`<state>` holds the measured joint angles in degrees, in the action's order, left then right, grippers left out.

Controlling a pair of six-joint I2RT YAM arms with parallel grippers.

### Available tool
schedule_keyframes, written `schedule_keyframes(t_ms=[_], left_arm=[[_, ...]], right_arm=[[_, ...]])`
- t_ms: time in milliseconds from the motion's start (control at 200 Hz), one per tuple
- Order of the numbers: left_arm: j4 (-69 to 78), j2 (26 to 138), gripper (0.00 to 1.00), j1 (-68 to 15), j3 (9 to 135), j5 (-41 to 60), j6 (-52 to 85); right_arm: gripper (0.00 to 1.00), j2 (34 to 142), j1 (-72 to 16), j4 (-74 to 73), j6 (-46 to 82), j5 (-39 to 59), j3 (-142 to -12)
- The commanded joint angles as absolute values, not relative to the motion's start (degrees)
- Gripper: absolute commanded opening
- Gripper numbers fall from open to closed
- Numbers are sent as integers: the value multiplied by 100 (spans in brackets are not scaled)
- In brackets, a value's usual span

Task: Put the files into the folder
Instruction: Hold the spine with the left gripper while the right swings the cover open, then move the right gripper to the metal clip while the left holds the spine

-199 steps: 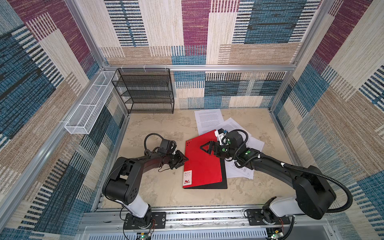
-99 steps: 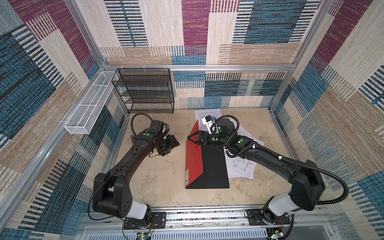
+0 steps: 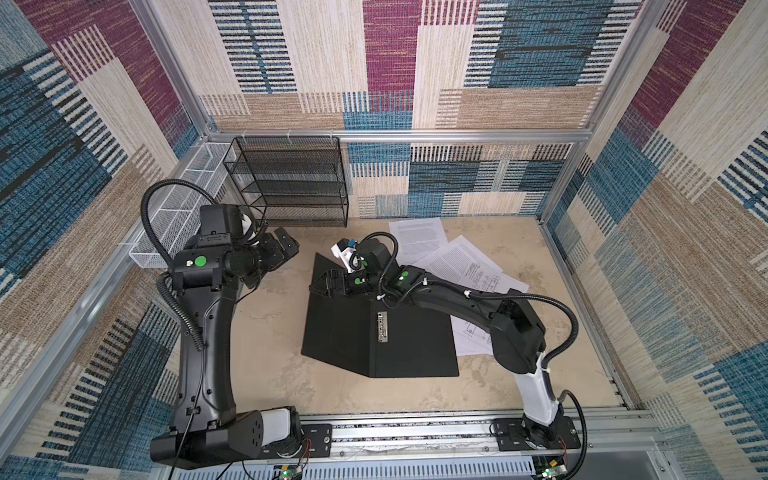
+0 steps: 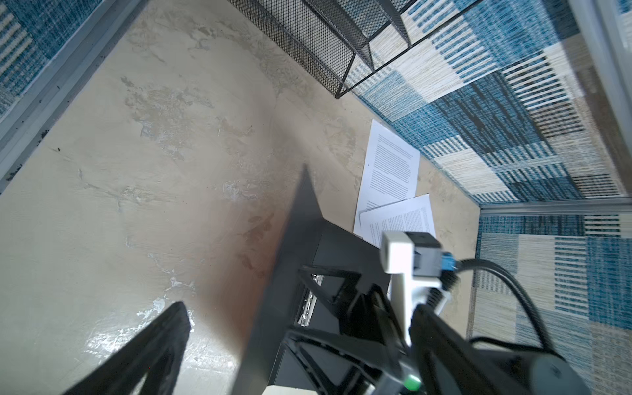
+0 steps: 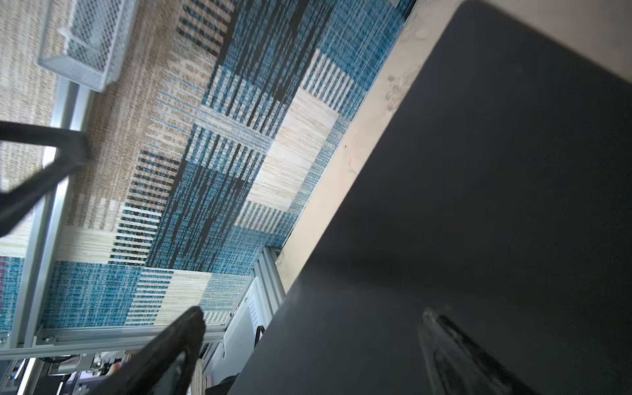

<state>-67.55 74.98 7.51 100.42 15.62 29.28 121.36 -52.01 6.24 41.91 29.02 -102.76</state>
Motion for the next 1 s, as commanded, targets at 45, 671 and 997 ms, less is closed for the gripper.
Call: schedule_keyframes(t_ms=[45, 671, 997], left_arm=[[-6799, 7559, 100, 835, 9832, 2487, 2811], [-5693, 10501, 36, -1892, 8526, 2076, 2742], [-5743, 11993, 24, -2254, 9357, 2047, 2719]], right_arm=[[100, 12105, -5180, 851, 3855, 2709, -10688], [52, 10040, -5060, 1837, 3768, 1185, -6923], [32, 10340, -5194, 1885, 4021, 836, -6756]])
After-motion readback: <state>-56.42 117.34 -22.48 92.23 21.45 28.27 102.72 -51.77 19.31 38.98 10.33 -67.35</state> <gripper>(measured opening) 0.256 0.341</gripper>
